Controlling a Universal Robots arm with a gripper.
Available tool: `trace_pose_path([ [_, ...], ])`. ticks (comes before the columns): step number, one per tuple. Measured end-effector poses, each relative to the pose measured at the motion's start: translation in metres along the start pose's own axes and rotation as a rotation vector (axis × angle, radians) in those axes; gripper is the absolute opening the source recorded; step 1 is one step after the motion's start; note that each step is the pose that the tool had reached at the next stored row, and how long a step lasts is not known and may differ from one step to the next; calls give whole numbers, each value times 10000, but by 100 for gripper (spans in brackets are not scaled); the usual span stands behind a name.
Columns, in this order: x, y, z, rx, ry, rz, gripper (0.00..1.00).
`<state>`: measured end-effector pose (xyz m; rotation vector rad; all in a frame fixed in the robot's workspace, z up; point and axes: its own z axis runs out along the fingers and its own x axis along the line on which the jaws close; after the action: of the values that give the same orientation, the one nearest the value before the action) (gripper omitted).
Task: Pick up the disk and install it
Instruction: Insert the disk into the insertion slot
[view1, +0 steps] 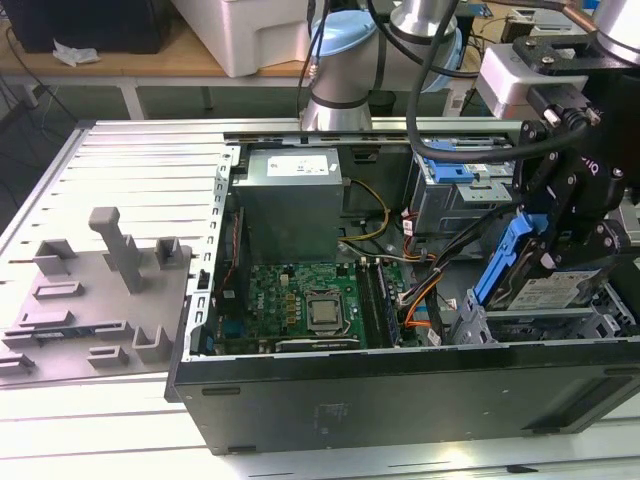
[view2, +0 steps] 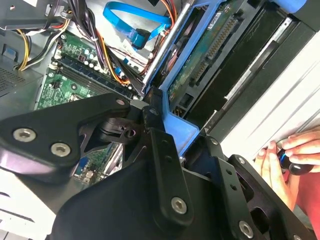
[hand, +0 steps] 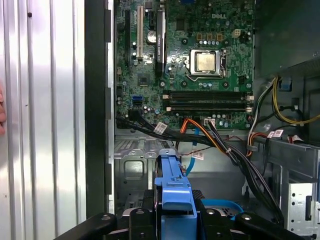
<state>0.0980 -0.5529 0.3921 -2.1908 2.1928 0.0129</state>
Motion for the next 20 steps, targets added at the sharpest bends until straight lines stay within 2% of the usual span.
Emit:
trace_pose_path([
  [12,3,2,76,1,-2,0,37],
  [20,3,2,81,2,-2,0,37],
])
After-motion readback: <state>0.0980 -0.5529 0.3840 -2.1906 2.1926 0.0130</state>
